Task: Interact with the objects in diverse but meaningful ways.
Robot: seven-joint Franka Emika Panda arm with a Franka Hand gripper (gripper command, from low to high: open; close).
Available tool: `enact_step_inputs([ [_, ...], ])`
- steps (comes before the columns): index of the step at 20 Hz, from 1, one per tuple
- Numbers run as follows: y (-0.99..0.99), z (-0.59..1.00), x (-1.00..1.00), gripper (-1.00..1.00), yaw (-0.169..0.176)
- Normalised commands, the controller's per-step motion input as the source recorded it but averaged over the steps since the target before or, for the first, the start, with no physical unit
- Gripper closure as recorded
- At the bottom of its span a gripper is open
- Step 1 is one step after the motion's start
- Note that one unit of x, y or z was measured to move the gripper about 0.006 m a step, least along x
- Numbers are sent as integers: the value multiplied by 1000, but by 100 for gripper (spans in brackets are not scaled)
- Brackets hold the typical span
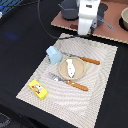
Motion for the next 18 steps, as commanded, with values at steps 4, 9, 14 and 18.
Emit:
enact_step_inputs([
  [4, -2, -198, -414, 100, -38],
  [9, -26, -33, -33, 100, -23],
  [14, -83, -198, -2, 100, -3],
  [18, -145, -324, 0, 100, -1],
])
